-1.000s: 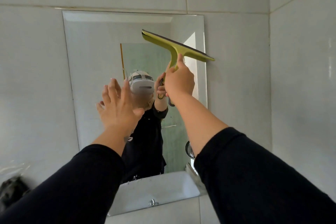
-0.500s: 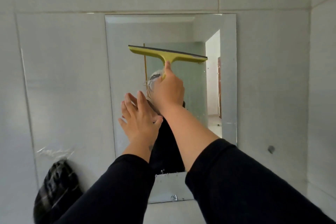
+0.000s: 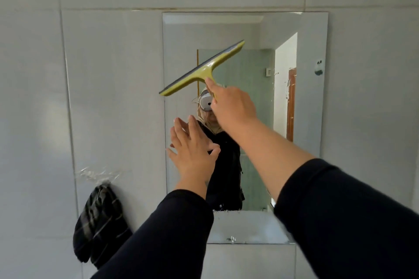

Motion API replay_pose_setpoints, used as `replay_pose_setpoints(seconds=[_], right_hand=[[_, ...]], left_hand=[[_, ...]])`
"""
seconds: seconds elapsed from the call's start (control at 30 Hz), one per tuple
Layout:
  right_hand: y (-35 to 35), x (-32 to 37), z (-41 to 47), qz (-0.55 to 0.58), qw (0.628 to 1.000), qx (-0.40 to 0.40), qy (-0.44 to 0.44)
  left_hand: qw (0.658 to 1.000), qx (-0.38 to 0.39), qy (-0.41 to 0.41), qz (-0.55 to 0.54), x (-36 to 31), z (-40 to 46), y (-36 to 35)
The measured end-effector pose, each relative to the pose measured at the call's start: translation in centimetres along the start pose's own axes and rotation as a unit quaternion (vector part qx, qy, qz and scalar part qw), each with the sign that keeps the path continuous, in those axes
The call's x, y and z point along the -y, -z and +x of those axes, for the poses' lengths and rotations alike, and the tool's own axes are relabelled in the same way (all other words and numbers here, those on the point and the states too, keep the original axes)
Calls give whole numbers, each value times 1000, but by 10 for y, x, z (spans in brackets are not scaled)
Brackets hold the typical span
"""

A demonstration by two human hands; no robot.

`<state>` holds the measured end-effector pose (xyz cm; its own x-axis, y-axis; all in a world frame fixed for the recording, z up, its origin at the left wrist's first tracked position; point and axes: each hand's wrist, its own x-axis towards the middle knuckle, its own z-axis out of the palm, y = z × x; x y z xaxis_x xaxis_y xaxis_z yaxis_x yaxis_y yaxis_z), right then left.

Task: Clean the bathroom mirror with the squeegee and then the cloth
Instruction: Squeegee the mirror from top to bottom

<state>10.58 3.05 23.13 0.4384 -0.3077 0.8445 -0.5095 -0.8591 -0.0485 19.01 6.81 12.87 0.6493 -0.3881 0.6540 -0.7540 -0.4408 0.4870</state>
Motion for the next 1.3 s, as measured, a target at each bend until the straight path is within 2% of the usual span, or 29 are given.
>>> replay_pose_setpoints(seconds=[0.13,0.27,0.6,0.77,1.03,1.3], right_hand=[[18,-20,0,-67,997,32,28],[23,-34,0,-105,993,26,39],[48,-82,-25,-134,990,32,25],[54,-107,-37,-137,990,34,-12],[65,-147,-61,-106,991,34,-79],[44,-136,-86,35,985,9,-168]], left_hand=[[1000,0,2,1,2,2,-3],[1000,-15,0,7,3,4,-7],[999,-33,-8,30,4,5,-11],[998,-41,-30,23,-11,9,-7],[998,-27,-55,13,-29,14,-12],[998,-26,-63,-4,-29,15,-17]])
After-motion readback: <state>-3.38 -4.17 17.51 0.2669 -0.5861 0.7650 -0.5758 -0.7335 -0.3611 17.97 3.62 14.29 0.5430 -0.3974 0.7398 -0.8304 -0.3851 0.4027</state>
